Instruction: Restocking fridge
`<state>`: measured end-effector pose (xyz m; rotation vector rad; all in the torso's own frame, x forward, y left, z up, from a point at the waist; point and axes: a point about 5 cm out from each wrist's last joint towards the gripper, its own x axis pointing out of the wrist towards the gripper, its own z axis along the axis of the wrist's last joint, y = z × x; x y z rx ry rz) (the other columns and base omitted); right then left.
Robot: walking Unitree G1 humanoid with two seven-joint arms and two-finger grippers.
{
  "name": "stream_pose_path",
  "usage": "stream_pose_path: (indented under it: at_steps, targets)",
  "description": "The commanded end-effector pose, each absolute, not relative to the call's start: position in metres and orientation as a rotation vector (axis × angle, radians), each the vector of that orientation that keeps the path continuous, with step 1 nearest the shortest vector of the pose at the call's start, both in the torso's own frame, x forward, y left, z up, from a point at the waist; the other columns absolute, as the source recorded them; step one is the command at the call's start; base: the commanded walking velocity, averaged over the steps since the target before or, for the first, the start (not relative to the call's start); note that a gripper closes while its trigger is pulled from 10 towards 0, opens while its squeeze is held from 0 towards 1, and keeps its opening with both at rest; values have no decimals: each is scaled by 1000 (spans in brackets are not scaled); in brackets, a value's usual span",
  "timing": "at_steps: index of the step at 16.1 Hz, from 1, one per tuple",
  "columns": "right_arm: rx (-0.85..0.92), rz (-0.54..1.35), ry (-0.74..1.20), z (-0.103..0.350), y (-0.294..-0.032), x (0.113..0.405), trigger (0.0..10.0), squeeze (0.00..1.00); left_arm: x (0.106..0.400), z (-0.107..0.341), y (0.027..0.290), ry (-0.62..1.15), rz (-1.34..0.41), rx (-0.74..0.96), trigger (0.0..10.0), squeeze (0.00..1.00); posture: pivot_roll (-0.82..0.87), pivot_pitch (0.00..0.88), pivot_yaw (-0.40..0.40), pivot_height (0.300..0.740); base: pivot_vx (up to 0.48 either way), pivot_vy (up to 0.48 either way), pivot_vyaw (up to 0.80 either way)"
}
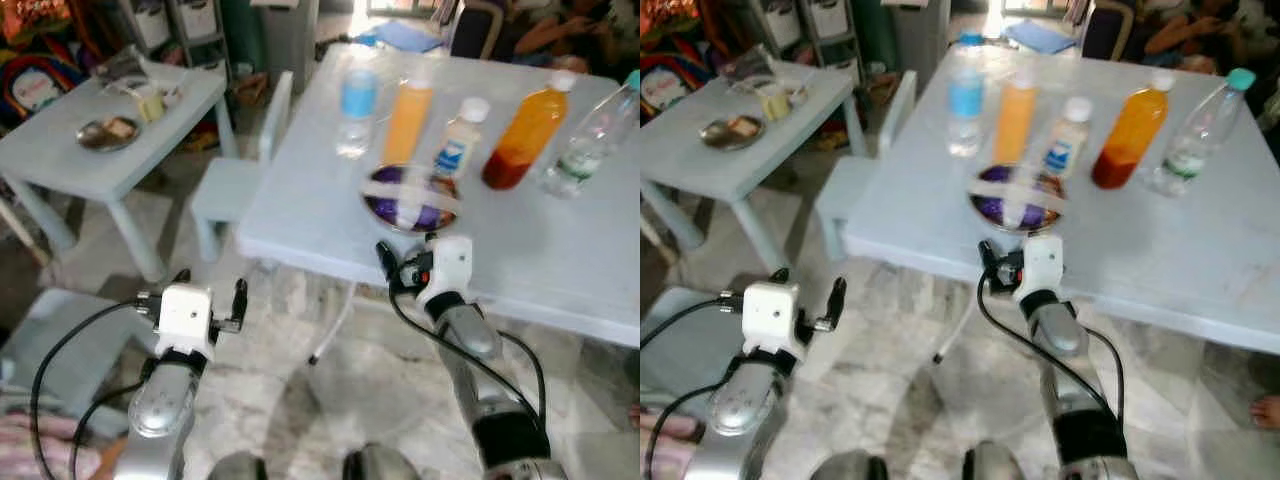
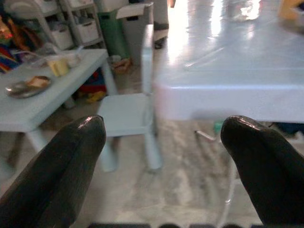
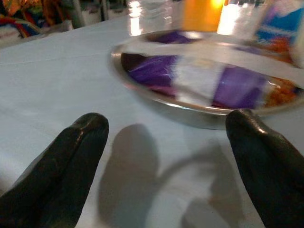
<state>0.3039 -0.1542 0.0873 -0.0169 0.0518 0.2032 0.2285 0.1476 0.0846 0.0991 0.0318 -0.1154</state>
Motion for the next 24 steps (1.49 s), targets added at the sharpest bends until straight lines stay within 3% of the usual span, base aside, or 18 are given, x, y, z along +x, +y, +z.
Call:
stream_pose_path:
  at_steps: [1,6,11,15,18,24]
  targets:
    - [-10,194,49,88,-155,304,10000,0,228,87,149,22,-118,110,10000,0,35,99,-18,740,0,0,0]
    - [5,204,56,87,-150,302,10000,0,228,87,150,24,-116,115,10000,0,37,100,-20,740,0,0,0]
    - [199,188,2,123,-137,306,10000,0,228,87,151,28,-121,121,10000,0,37,109,-13,740,0,0,0]
    - [62,192,-10,137,-145,312,10000,0,231,86,148,30,-131,120,10000,0,27,104,-14,740,0,0,0]
    - [-100,331,67,130,-156,326,10000,0,232,83,146,51,-136,130,10000,0,32,104,-18,740,0,0,0]
    - [-254,471,58,149,-179,352,10000,0,225,81,150,72,-128,137,10000,0,56,123,-7,740,0,0,0]
